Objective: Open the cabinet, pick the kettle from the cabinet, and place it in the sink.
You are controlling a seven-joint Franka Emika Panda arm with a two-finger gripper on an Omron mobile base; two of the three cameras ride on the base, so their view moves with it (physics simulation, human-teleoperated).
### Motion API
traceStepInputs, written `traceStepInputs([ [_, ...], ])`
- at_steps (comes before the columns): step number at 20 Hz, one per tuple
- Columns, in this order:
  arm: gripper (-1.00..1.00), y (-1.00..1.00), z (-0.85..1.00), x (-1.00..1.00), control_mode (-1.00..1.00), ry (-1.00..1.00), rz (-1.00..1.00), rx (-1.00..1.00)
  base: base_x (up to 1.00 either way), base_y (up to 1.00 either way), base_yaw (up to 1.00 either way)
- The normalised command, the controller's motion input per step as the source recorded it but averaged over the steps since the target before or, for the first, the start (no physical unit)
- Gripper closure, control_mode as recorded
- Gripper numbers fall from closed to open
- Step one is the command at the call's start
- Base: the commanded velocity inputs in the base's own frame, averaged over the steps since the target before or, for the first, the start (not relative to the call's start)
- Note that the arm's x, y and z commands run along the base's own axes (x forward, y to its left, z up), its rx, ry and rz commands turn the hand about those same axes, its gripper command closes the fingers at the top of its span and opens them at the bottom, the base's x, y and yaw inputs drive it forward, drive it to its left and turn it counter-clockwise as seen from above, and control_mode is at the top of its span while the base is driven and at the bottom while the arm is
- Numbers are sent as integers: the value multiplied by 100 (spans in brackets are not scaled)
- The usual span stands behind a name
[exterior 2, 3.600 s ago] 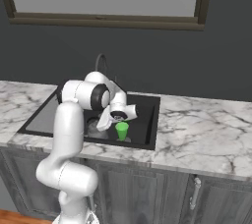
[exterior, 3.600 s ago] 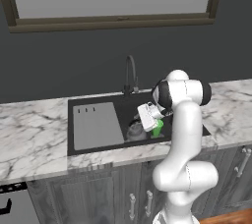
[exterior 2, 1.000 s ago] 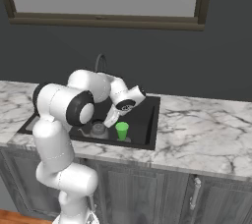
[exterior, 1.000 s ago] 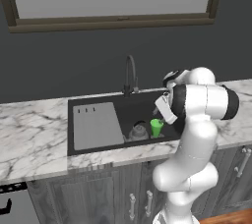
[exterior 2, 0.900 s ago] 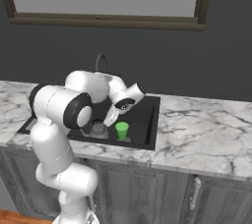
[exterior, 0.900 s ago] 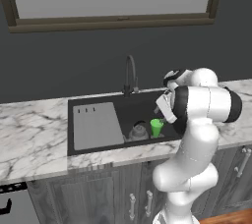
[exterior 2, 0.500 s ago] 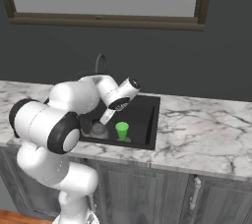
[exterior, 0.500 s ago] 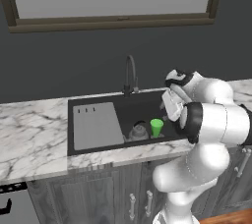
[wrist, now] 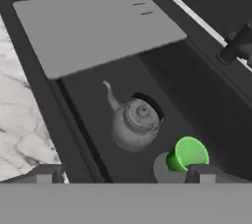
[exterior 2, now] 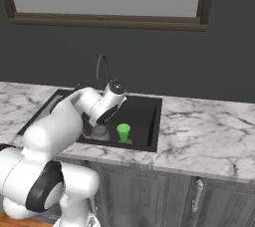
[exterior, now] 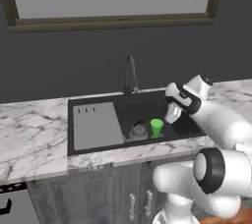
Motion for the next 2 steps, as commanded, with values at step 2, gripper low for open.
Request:
traceStepInputs([
  [2, -100, -3, 40, -35, -100, 0, -35, 0, 0, 0, 0],
])
